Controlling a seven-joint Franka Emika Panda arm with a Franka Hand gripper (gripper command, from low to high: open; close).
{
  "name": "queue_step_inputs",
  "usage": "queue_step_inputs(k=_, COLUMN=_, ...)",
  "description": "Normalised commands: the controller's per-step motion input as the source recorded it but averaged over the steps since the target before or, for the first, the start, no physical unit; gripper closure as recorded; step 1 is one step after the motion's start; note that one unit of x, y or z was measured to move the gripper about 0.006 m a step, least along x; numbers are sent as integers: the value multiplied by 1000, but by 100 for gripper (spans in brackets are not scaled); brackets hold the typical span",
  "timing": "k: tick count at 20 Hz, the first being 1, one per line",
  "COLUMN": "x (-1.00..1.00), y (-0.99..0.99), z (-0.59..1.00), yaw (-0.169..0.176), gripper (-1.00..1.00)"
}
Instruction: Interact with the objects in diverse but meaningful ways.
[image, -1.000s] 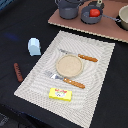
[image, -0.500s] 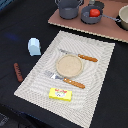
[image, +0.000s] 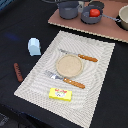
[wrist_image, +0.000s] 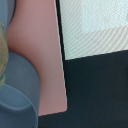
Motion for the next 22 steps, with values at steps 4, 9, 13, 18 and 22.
queue_step_inputs(k=4, x=-869, y=-499, z=-257, yaw=-2, gripper=-100)
queue_step_inputs(k=9, x=-845, y=-496, z=-291, yaw=-7, gripper=-100)
queue_step_inputs(k=13, x=-844, y=-501, z=-287, yaw=-5, gripper=-100)
queue_step_inputs(k=18, x=-859, y=-466, z=-333, yaw=-17, gripper=-100)
queue_step_inputs(k=22, x=-919, y=-378, z=-354, yaw=-40, gripper=-100)
